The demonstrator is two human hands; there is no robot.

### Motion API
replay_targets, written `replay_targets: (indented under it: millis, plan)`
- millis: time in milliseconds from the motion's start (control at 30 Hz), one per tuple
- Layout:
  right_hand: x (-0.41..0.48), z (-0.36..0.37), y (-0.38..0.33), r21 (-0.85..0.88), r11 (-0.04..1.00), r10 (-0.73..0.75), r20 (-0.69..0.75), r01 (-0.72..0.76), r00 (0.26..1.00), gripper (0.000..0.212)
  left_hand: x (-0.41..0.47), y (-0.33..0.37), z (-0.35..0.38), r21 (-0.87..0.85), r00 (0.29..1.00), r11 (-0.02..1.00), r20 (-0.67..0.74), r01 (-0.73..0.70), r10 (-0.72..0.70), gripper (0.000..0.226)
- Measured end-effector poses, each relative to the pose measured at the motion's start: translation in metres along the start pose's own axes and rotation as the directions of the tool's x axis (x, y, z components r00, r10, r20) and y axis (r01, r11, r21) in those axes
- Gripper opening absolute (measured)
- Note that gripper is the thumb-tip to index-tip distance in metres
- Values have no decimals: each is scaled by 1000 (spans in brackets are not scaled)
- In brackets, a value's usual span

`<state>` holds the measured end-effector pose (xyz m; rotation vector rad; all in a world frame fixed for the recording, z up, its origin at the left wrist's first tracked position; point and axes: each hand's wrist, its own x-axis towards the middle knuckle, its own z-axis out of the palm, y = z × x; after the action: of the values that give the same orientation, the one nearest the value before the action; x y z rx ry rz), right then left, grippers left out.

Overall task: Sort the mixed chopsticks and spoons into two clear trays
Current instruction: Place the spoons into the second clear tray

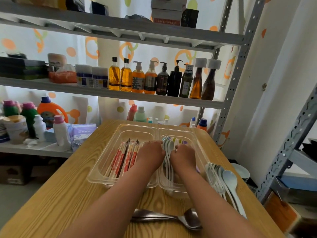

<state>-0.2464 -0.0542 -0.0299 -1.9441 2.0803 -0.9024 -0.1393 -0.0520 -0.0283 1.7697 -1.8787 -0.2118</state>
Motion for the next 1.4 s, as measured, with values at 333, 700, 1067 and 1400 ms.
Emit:
replay_targets:
  millis: [333, 700, 1067, 1400]
  plan:
    - [-15, -61, 21, 173, 977, -88, -221, 127, 971, 20, -19, 47, -11, 102, 988, 986, -71, -133, 140, 35]
    - [-51, -106, 119, 26, 972, 234, 6, -234, 972, 23, -69, 108, 22, -74, 958, 956, -62, -283, 279, 32]
    - [-64, -80, 138, 6, 952, 304, 121, -307, 945, 43, -84, 104, 40, -164, 965, 953, 20, -253, 260, 33]
    - [-62, -77, 137, 14, 970, 242, 63, -243, 968, 40, -79, 98, 41, -217, 960, 944, 74, -250, 272, 35]
